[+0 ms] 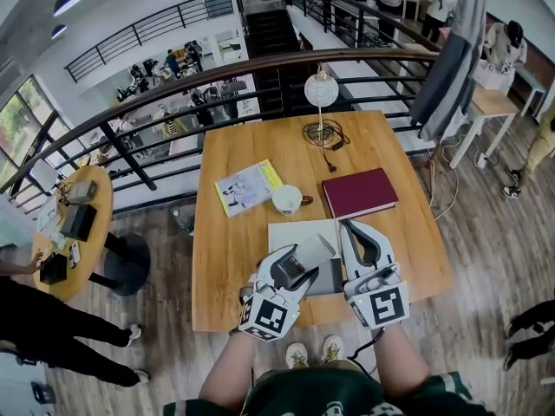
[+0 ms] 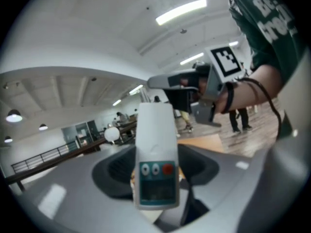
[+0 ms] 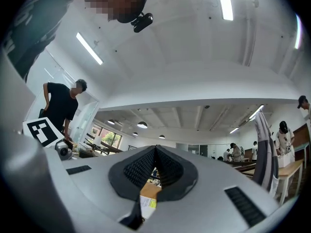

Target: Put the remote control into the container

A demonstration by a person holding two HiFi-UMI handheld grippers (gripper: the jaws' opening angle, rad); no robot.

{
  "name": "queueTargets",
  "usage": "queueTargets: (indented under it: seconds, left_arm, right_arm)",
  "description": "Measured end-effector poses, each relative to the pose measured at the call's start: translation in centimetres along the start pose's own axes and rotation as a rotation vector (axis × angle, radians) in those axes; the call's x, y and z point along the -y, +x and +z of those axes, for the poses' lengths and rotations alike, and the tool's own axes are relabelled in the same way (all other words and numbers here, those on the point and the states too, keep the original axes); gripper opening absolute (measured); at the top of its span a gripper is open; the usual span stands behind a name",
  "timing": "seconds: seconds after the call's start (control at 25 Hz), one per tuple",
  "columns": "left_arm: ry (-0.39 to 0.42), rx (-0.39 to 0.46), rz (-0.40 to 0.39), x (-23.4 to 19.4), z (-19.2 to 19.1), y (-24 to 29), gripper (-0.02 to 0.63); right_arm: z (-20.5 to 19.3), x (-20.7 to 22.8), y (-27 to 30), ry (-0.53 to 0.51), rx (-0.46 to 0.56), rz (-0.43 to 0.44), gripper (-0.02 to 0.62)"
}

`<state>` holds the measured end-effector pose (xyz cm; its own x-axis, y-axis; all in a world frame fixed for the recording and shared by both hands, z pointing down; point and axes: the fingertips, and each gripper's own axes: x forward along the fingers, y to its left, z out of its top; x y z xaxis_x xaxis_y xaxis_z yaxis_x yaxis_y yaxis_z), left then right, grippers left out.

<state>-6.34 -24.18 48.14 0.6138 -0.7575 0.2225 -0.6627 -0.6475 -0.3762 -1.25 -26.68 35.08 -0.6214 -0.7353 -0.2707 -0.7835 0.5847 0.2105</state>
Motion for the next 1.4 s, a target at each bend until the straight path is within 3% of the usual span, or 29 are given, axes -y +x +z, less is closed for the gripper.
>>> queueTargets:
  seconds: [0.6,1.4]
  left_arm:
    - [0.017,-0.264,-0.233,3.9,-8.5,2.6,0.267]
    - [0.058,-0.598,-0.483,7.8,-19.0,4.5,0.267]
  right_arm:
    - [-1.3,-0.6,0.3,-0.022,-0.02,0.006,0.015]
    - [-3.1,0.7,-0.6,-0.006,-0.068,-0.022,0.015]
